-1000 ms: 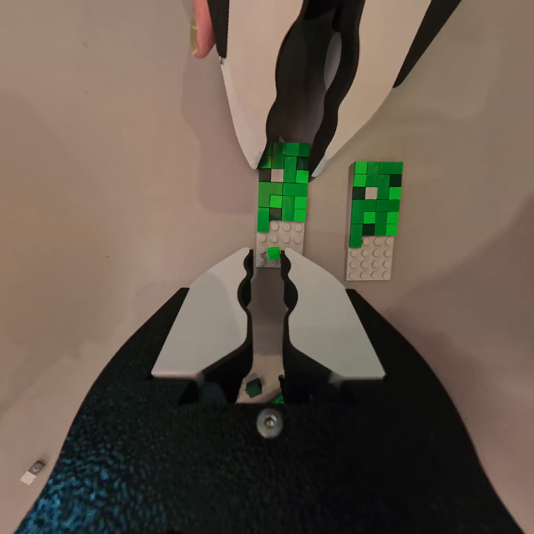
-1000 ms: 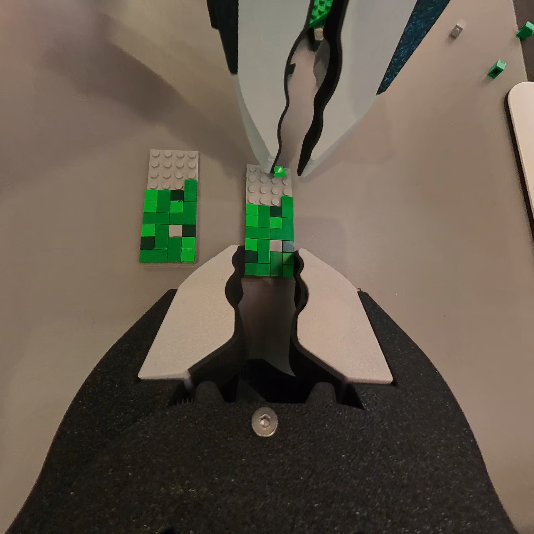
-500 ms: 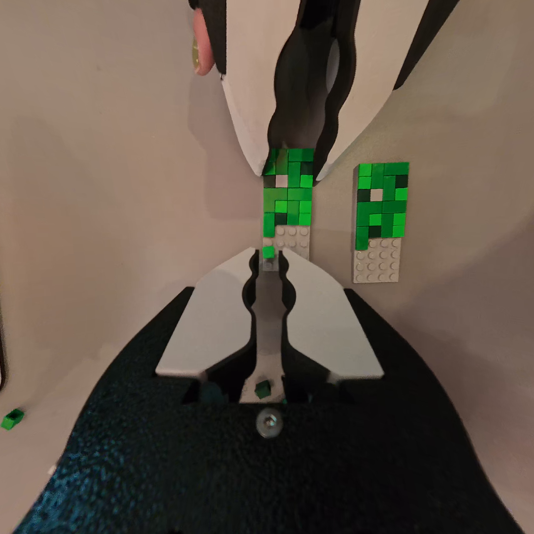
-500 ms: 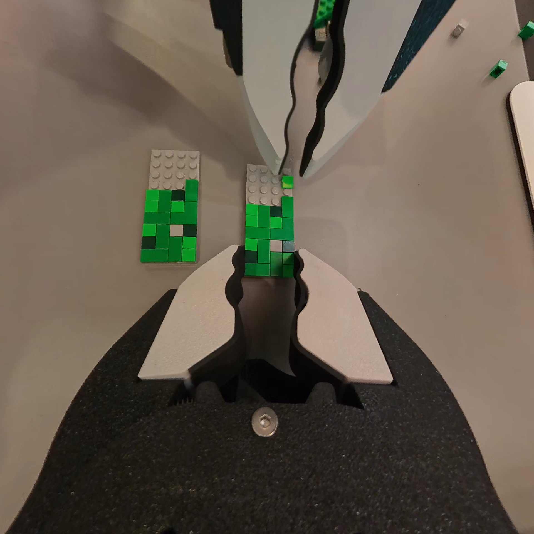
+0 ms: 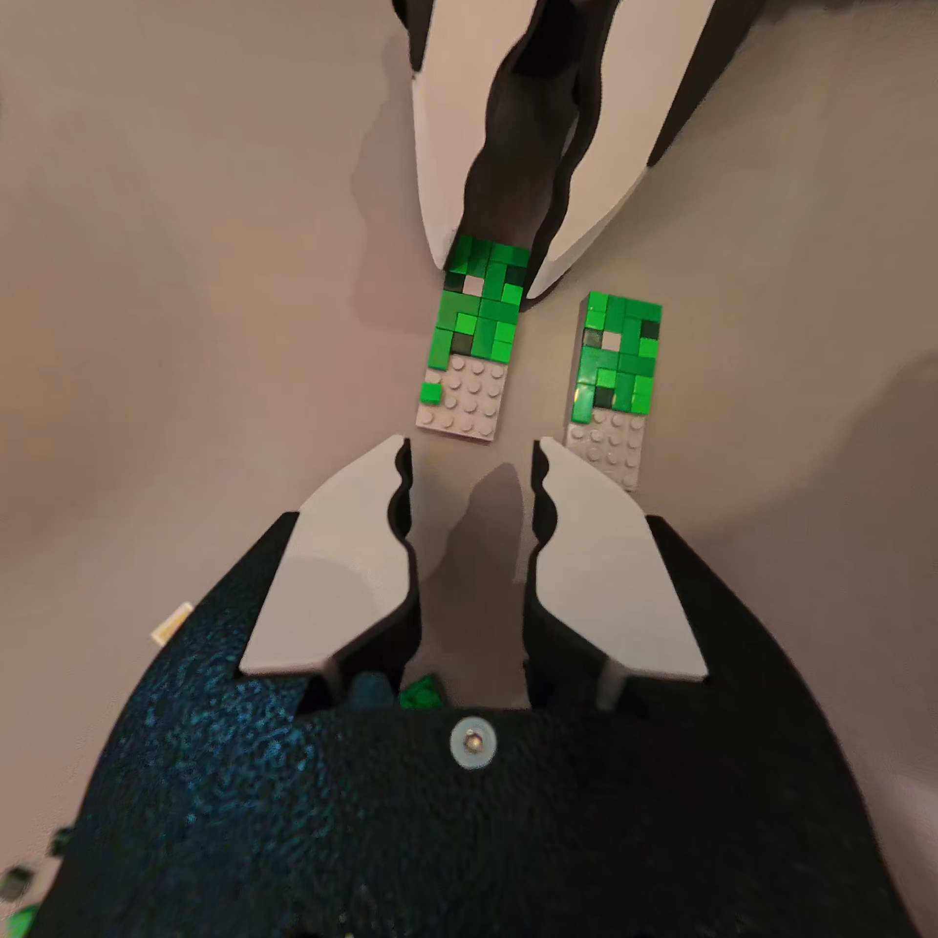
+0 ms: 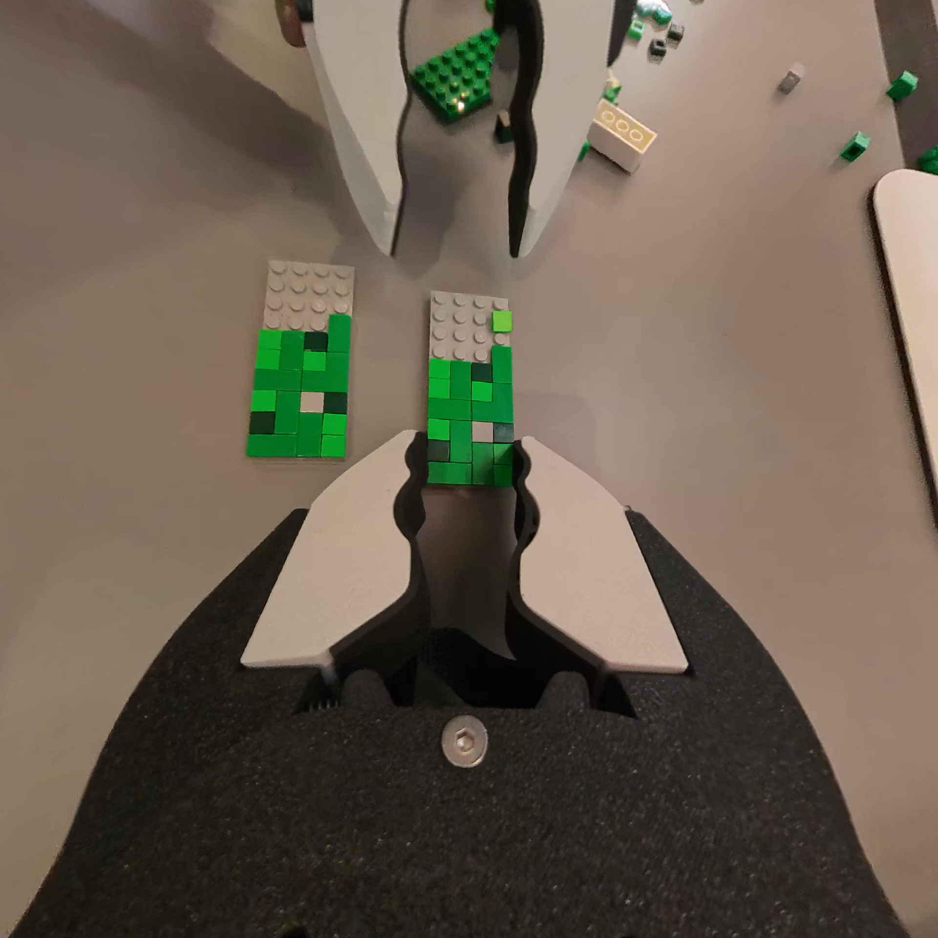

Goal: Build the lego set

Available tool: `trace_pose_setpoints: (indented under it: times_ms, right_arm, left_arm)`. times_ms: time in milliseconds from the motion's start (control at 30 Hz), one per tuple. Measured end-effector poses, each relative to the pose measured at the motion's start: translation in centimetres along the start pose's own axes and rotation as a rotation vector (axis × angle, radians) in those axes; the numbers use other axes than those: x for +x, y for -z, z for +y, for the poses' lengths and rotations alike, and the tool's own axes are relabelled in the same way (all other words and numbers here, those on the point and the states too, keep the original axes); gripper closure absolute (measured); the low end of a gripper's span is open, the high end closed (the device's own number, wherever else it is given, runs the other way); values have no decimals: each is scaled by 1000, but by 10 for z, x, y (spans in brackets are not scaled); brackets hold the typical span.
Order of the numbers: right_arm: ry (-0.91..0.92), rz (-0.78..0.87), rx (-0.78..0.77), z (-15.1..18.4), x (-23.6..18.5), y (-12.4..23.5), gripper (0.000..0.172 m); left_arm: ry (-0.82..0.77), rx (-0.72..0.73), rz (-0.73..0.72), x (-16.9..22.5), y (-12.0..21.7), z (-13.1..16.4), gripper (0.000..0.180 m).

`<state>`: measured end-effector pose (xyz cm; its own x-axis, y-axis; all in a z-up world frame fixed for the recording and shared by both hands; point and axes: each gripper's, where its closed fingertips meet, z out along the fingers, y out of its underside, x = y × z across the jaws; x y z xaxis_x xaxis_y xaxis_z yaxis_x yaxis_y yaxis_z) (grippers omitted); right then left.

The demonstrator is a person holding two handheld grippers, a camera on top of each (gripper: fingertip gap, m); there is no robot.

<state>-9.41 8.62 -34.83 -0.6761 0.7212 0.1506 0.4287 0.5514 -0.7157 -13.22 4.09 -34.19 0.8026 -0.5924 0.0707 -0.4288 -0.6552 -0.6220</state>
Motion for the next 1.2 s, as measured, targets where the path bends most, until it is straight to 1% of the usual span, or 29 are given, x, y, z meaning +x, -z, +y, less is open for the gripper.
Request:
trace_pose_setpoints:
  times_ms: [167, 233, 333, 400, 467, 533, 667, 767, 800, 933, 1000, 1200]
  right_arm:
    - [31, 30, 37, -6, 2, 1, 140]
    - [36, 37, 72, -11, 2, 3, 140]
    - [39, 31, 114, -18, 0, 5, 140]
    - [48, 30, 127, -22, -2, 6, 140]
    - [70, 37, 129, -25, -3, 7, 140]
    - [88, 40, 136, -29, -5, 8, 140]
    - [113, 36, 160, -37, -9, 12, 140]
    - [139, 42, 172, -44, -12, 16, 140]
    - [147, 46, 176, -46, -13, 17, 140]
    - [184, 59, 163, -51, -16, 19, 140]
    - [204, 61, 146, -55, -19, 17, 140]
    - [246, 117, 47, -57, -20, 11, 140]
  left_arm:
    - [268, 127, 7, 6, 3, 6, 133]
    - [370, 208, 63, 13, 5, 1, 125]
    - [522, 327, 140, 18, 11, -9, 126]
    - [602, 370, 174, 19, 12, -11, 126]
    - [666, 414, 222, 20, 14, -13, 130]
    - [713, 454, 294, 25, 16, -17, 137]
    - [774, 527, 358, 23, 19, -19, 151]
    - [791, 591, 400, 25, 26, -23, 167]
    - [799, 608, 408, 25, 28, -24, 170]
    - [871, 647, 487, 31, 33, -26, 169]
    - [890, 632, 492, 34, 30, -22, 171]
    - [965, 685, 529, 33, 31, -15, 176]
